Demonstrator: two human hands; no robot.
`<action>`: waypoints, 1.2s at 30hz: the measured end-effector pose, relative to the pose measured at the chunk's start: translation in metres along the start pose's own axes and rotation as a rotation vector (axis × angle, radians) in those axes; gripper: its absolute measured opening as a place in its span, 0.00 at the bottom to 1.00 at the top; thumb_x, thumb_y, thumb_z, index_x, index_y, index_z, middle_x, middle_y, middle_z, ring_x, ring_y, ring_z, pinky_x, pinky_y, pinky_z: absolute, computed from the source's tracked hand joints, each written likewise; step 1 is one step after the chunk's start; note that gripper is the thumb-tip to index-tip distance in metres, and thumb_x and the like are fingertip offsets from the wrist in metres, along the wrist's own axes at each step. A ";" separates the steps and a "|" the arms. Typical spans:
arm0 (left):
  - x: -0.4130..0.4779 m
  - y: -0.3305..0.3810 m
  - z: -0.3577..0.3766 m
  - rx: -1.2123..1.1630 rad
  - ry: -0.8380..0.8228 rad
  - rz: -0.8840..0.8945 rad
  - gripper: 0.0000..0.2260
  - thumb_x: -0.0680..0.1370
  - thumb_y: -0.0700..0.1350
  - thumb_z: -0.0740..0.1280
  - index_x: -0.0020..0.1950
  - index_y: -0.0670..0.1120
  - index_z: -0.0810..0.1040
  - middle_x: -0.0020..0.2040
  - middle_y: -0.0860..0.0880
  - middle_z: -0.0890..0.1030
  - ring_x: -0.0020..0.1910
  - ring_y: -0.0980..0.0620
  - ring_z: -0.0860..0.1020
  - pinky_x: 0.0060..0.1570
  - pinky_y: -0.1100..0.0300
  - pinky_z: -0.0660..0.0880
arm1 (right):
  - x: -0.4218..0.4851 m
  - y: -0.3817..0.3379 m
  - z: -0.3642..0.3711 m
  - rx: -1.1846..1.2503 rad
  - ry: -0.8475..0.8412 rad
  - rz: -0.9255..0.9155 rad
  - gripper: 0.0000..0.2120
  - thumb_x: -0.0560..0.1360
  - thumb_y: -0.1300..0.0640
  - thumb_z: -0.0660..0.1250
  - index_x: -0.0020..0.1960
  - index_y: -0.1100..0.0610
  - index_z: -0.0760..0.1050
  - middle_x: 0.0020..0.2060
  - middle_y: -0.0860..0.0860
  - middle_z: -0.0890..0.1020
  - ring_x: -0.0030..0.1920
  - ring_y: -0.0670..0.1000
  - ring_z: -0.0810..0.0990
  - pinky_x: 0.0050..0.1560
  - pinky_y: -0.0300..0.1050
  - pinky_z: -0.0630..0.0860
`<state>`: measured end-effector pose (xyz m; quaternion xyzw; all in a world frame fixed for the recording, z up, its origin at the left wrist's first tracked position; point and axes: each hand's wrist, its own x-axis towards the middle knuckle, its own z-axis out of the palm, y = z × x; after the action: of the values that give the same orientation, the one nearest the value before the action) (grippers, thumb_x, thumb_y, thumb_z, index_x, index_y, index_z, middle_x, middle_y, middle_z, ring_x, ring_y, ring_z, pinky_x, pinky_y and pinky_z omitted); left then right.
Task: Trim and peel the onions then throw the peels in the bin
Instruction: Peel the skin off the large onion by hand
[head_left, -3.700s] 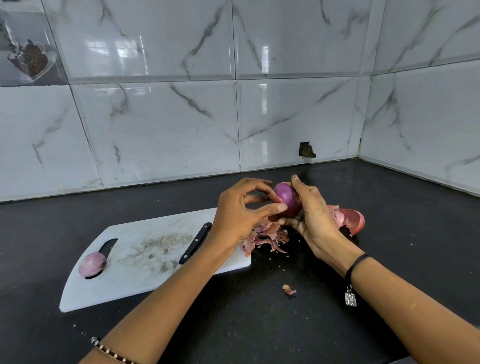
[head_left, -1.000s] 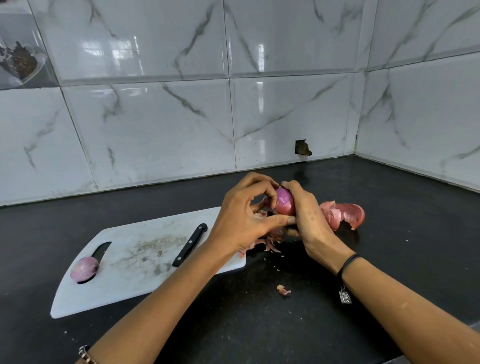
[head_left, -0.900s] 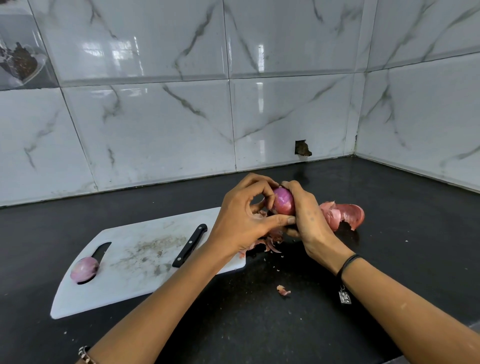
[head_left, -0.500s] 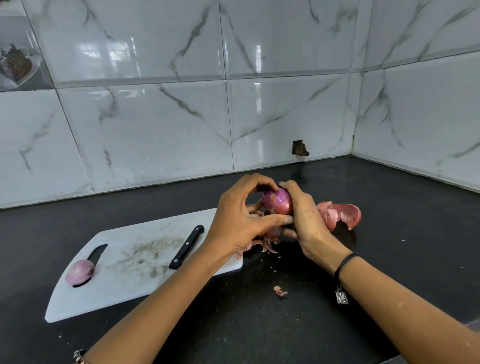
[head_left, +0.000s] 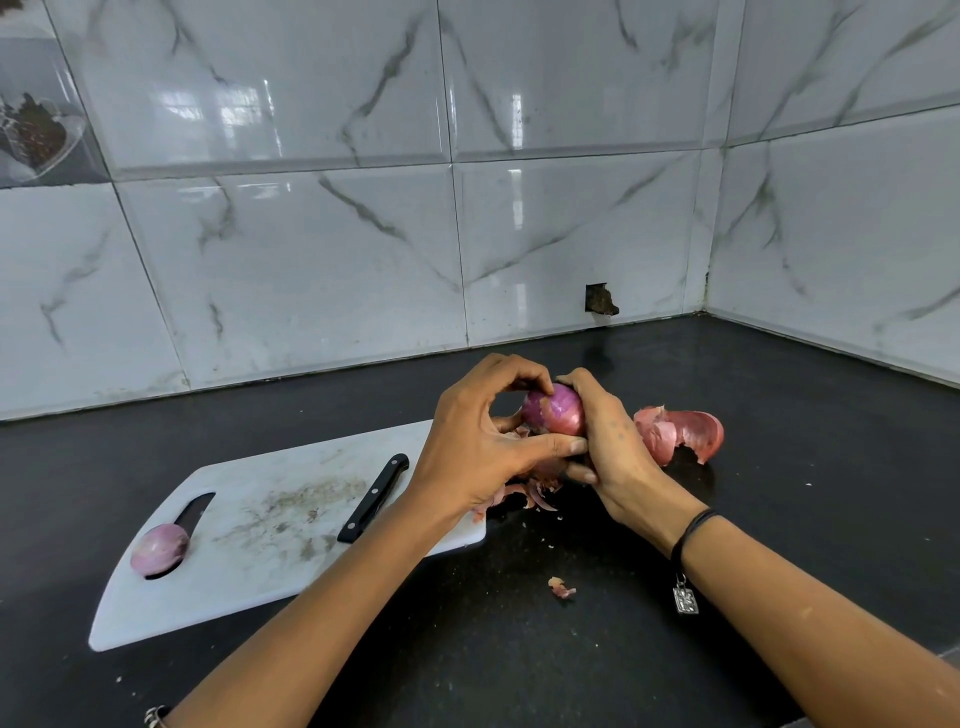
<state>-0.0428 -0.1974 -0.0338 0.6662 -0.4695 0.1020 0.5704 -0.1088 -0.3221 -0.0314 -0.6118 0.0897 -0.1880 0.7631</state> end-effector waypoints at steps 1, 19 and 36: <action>0.000 0.000 0.000 0.002 0.000 0.001 0.21 0.64 0.42 0.84 0.53 0.47 0.81 0.54 0.50 0.80 0.59 0.55 0.79 0.51 0.61 0.82 | 0.001 0.001 0.000 0.001 0.002 0.011 0.18 0.83 0.51 0.56 0.46 0.62 0.75 0.26 0.54 0.78 0.18 0.45 0.71 0.15 0.34 0.62; -0.002 0.002 0.012 -0.004 0.070 -0.015 0.24 0.67 0.45 0.83 0.62 0.49 0.82 0.59 0.55 0.82 0.62 0.58 0.80 0.59 0.62 0.79 | 0.009 0.004 -0.003 0.184 0.078 0.063 0.21 0.82 0.47 0.57 0.39 0.60 0.74 0.23 0.51 0.74 0.18 0.46 0.66 0.14 0.34 0.58; -0.004 -0.004 0.025 0.267 0.179 0.228 0.13 0.73 0.38 0.77 0.57 0.44 0.85 0.58 0.49 0.85 0.63 0.58 0.80 0.67 0.61 0.74 | 0.009 0.001 -0.003 0.312 0.096 0.009 0.28 0.83 0.49 0.54 0.32 0.57 0.81 0.22 0.50 0.74 0.16 0.46 0.66 0.14 0.35 0.58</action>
<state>-0.0520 -0.2167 -0.0471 0.6666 -0.4718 0.2862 0.5011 -0.1014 -0.3279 -0.0321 -0.4758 0.0982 -0.2253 0.8445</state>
